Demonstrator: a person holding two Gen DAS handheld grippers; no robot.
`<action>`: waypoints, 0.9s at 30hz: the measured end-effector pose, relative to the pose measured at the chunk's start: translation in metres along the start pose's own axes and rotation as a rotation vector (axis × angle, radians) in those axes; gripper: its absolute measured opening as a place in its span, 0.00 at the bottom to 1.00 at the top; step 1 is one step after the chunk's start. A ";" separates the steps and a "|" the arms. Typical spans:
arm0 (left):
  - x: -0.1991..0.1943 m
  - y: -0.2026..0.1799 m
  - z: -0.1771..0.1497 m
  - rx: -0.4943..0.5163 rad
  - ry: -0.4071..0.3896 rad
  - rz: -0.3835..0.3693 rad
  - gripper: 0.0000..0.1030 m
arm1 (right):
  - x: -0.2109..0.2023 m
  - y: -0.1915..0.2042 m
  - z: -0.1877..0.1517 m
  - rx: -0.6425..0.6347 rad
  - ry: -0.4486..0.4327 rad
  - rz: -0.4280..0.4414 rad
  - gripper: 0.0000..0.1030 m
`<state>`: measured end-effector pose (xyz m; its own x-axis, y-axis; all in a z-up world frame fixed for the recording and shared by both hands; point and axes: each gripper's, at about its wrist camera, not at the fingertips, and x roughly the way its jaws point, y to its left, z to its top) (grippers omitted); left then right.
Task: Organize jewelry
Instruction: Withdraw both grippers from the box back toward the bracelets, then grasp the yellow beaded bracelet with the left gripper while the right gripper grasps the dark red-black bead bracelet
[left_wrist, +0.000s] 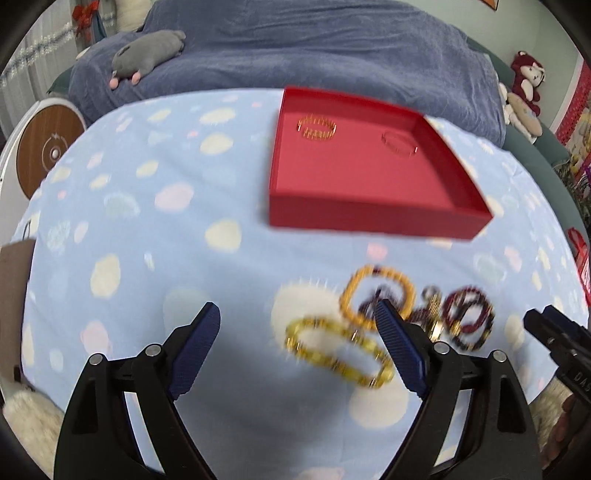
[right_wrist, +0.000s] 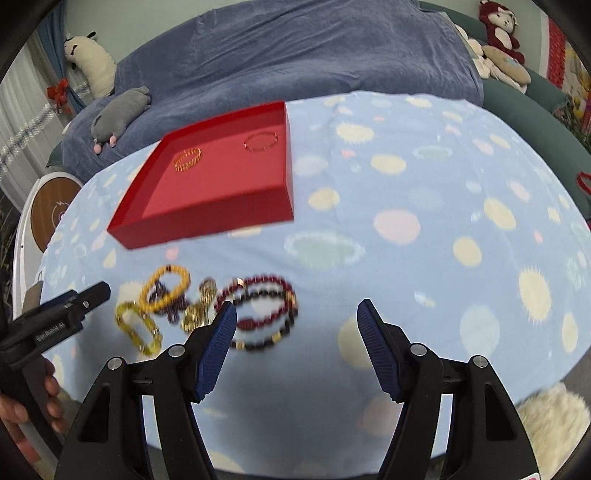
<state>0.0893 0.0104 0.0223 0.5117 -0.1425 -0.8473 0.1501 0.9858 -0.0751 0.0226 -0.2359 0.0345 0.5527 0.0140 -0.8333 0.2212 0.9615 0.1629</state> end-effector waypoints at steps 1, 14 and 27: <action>0.003 0.001 -0.007 -0.003 0.011 0.011 0.79 | 0.001 0.000 -0.006 0.004 0.008 -0.002 0.63; 0.030 -0.006 -0.031 0.020 0.034 0.101 0.63 | 0.008 0.008 -0.036 -0.006 0.041 0.001 0.63; 0.021 -0.005 -0.035 0.030 0.016 0.056 0.09 | 0.024 0.021 -0.020 -0.035 0.042 0.003 0.62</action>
<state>0.0697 0.0053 -0.0130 0.5066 -0.0851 -0.8580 0.1468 0.9891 -0.0115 0.0239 -0.2102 0.0073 0.5191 0.0278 -0.8543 0.1906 0.9705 0.1474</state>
